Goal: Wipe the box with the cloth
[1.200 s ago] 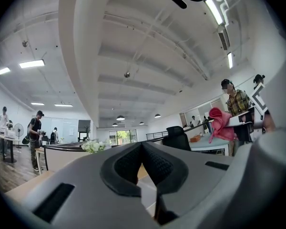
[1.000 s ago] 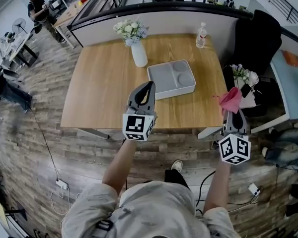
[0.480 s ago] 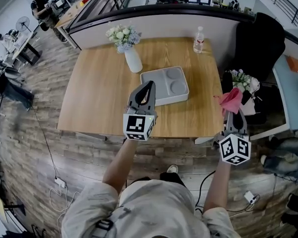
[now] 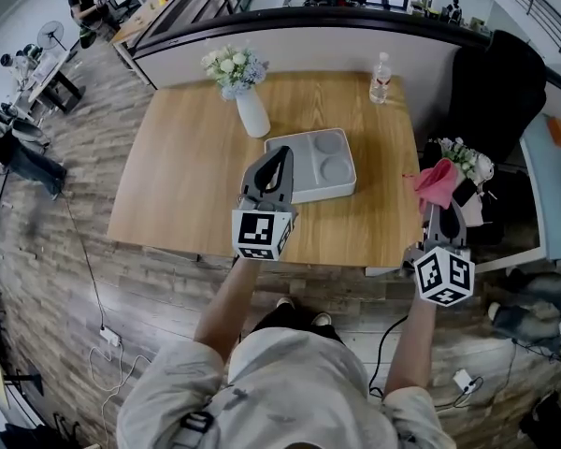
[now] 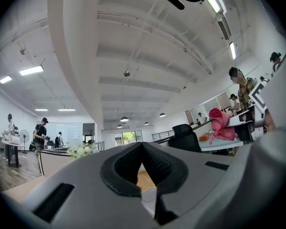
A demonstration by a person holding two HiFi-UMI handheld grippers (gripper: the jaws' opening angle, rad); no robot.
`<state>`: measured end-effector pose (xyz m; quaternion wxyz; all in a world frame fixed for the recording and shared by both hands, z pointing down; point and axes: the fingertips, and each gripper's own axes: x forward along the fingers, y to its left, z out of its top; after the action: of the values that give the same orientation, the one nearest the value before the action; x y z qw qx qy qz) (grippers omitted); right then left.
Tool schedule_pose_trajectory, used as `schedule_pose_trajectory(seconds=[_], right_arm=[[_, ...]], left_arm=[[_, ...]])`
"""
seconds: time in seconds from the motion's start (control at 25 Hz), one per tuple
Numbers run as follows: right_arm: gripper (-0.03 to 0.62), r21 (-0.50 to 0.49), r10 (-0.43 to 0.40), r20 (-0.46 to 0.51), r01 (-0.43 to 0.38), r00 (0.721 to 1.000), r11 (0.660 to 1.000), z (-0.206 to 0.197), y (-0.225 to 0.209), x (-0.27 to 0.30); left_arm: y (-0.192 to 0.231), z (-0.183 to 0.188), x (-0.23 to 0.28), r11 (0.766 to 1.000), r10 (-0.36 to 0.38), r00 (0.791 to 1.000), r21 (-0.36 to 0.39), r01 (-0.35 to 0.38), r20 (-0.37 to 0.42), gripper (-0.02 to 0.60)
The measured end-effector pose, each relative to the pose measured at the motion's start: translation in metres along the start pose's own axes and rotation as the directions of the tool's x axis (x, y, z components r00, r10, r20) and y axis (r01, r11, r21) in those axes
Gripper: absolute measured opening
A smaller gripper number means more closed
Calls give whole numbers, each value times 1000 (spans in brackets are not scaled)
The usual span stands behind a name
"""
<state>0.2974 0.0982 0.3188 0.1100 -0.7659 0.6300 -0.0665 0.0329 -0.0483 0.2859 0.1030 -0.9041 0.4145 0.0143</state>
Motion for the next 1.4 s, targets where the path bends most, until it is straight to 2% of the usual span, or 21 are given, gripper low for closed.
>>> schedule_pose_trajectory(seconds=[0.28, 0.44, 0.68, 1.0, 1.2, 1.4], right_arm=[[64, -26, 13, 1, -13, 1000, 1000, -3, 15, 30], [64, -55, 31, 18, -30, 999, 998, 10, 23, 58], [64, -69, 58, 51, -55, 997, 996, 22, 42, 102], [64, -71, 90, 84, -84, 992, 994, 32, 64, 148], [64, -106, 117, 63, -110, 991, 988, 27, 84, 172], [64, -99, 130, 64, -124, 989, 987, 27, 93, 197]], left_arm=[[24, -12, 17, 1000, 12, 1000, -19, -12, 14, 11], [38, -12, 41, 999, 5, 999, -43, -3, 32, 9], [67, -7, 64, 1000, 10, 998, -14, -9, 63, 9], [115, -3, 78, 998, 65, 994, -6, -65, 82, 9], [142, -10, 80, 995, 103, 991, -19, -101, 84, 9], [161, -18, 89, 992, 123, 990, -11, -123, 75, 9]])
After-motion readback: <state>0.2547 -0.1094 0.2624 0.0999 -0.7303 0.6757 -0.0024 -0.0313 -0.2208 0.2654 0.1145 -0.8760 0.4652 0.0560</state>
